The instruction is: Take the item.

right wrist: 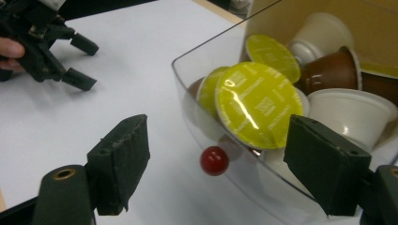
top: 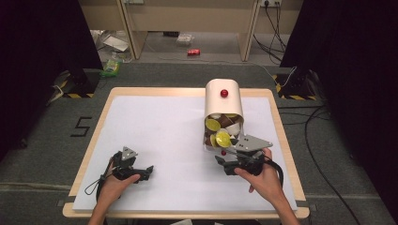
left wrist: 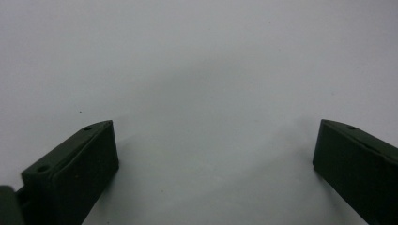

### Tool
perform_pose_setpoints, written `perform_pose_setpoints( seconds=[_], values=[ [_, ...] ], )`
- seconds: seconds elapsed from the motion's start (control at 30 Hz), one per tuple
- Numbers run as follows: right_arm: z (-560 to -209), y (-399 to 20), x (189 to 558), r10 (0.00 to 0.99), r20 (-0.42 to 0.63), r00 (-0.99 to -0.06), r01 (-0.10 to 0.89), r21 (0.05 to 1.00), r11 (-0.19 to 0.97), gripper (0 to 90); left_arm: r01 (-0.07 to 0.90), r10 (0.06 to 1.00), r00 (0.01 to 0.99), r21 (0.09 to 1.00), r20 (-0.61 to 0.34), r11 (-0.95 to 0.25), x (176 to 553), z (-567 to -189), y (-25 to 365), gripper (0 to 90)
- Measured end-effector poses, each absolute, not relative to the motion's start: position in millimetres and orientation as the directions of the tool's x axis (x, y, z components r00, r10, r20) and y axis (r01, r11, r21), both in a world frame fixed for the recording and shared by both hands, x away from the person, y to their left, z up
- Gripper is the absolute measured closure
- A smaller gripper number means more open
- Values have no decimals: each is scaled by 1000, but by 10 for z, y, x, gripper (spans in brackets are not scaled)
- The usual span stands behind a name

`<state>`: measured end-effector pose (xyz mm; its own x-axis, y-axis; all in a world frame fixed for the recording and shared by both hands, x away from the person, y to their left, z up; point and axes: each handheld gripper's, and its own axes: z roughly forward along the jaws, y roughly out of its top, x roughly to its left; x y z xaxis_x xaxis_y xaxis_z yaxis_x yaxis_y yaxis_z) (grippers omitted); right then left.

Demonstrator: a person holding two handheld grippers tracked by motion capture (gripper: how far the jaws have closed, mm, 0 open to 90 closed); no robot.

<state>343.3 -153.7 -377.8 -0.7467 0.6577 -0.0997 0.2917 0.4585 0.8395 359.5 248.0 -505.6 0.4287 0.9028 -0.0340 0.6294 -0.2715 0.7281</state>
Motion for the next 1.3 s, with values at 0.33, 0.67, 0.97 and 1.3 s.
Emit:
perform_pose_setpoints(
  seconds=[0.33,0.67,0.97,1.3],
  values=[
    [-3655,-1590,3436,669,-96,-737,270,865,422,252,630,903,429,728,-34,-272,3595,-5056,2480,0],
    [-3582,-1524,3552,700,-90,-709,283,872,399,288,630,903,429,728,-34,-272,3596,-5056,2480,0],
    [-3615,-1455,3664,710,-81,-699,314,858,406,304,630,902,430,727,-33,-273,3596,-5055,2481,0],
    [-3673,-1448,3770,721,-62,-690,343,850,401,321,630,903,429,728,-34,-271,3596,-5056,2480,0]
  ],
)
